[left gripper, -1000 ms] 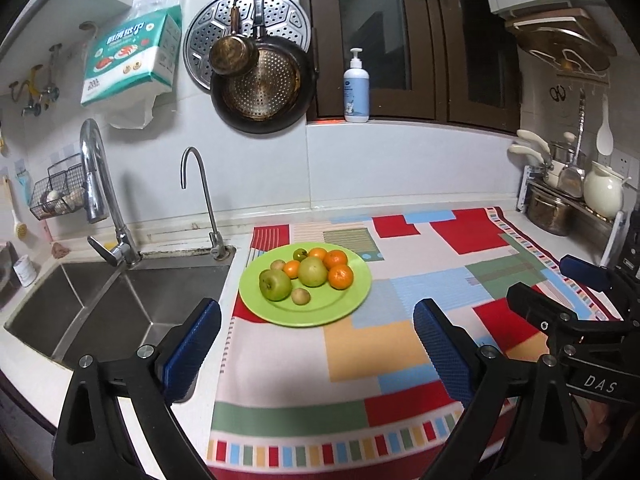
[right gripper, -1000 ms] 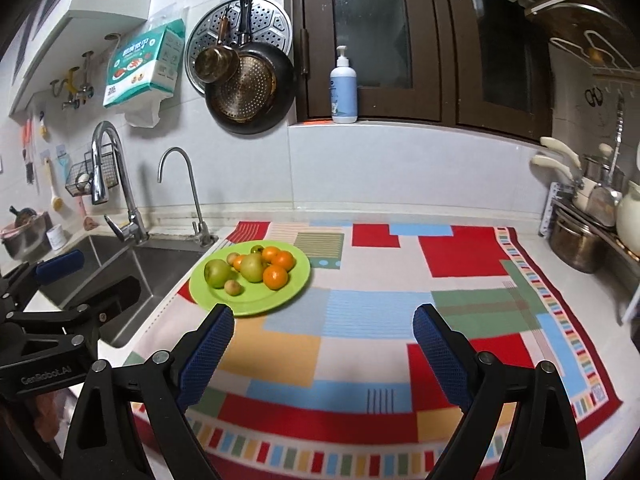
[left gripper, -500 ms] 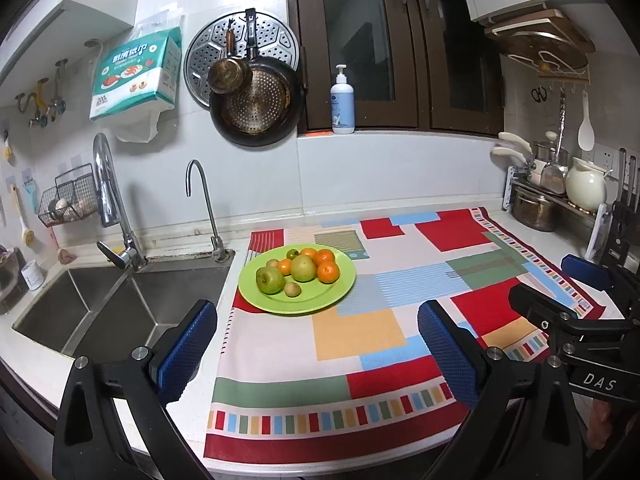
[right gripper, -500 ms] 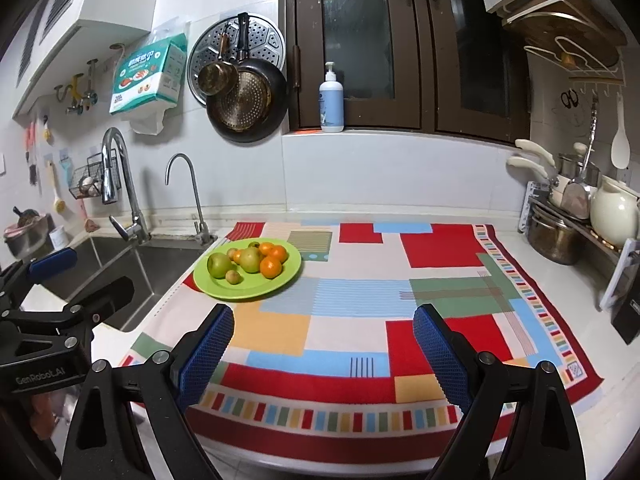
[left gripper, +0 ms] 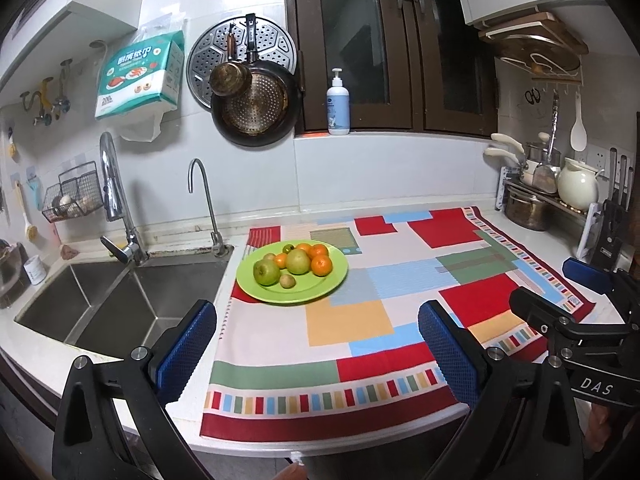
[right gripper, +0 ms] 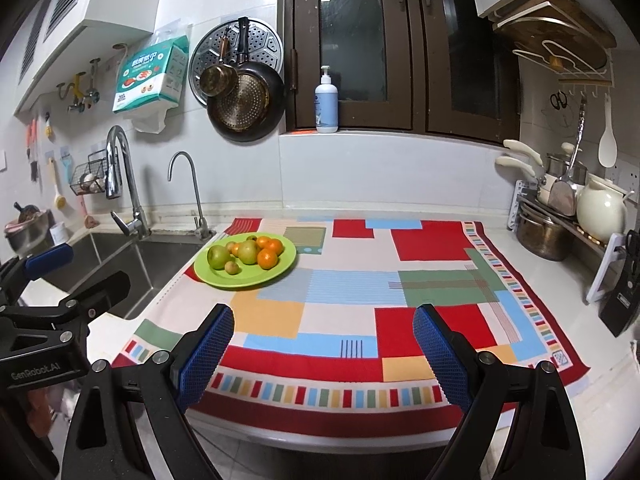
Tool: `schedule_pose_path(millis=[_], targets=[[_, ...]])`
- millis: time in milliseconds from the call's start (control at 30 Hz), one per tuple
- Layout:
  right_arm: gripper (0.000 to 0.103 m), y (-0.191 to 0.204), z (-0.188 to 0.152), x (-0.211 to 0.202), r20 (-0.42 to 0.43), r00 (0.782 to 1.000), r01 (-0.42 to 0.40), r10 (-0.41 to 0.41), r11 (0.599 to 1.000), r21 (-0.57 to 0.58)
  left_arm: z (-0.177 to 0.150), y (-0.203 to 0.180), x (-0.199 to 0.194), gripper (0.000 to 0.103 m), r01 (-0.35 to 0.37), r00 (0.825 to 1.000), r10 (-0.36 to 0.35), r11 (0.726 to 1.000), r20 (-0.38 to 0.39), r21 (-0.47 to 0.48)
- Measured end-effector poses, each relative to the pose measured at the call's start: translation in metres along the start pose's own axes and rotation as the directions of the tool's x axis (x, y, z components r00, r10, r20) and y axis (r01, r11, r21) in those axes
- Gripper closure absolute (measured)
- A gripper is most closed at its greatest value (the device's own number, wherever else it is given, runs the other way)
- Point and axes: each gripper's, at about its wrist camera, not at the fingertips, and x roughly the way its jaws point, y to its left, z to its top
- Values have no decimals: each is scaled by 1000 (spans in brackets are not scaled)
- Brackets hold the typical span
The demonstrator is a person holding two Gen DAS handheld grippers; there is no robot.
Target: Organize fruits
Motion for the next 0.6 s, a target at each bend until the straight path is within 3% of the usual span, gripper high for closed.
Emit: schedule_pose_path(millis=[600], targets=[[11, -4, -8, -19, -8, 1000, -2, 2, 1000, 10, -6, -5, -14, 0, 10, 1000, -10, 1000, -14, -2]])
